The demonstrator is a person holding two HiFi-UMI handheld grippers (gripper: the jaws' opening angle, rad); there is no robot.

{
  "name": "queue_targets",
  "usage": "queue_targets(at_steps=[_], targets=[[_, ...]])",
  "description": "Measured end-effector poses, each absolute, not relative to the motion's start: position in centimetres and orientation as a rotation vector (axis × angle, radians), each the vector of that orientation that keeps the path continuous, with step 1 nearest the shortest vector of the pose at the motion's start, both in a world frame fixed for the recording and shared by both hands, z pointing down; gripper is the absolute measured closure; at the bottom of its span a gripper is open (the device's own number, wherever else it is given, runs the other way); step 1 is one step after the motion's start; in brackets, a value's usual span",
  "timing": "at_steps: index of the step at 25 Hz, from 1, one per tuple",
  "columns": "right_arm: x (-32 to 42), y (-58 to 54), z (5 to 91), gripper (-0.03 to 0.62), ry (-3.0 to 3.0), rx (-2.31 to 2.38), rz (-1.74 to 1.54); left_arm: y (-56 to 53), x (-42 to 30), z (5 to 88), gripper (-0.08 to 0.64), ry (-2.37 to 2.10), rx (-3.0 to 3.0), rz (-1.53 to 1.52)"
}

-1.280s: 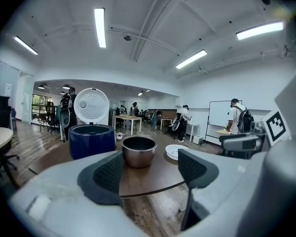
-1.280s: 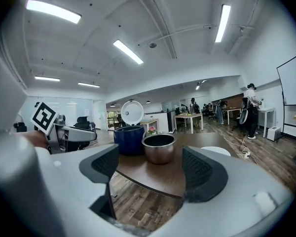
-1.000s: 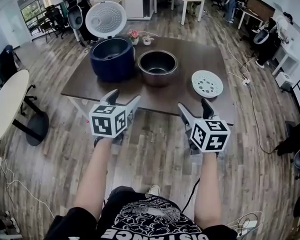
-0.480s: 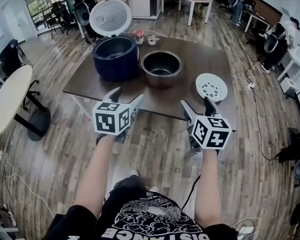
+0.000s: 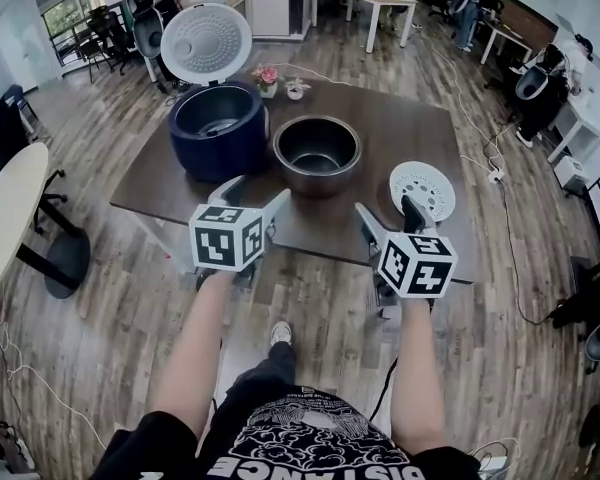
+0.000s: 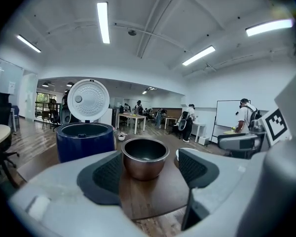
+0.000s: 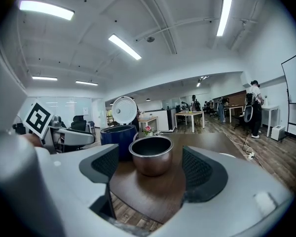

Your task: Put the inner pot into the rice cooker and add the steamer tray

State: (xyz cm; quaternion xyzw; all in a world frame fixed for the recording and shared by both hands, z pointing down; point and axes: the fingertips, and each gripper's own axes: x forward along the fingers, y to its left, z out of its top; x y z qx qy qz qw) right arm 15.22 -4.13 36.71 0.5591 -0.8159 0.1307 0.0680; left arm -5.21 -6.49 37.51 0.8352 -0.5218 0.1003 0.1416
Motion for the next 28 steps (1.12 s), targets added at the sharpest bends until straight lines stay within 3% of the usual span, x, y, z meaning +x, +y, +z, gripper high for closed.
queue_targets(at_steps=[28], targets=[[13.0,-22.9,36.9,0.206,-2.303,1.818,0.491,-27.6,-4.9,36.8,0.204,-1.294,2.543,0.309]])
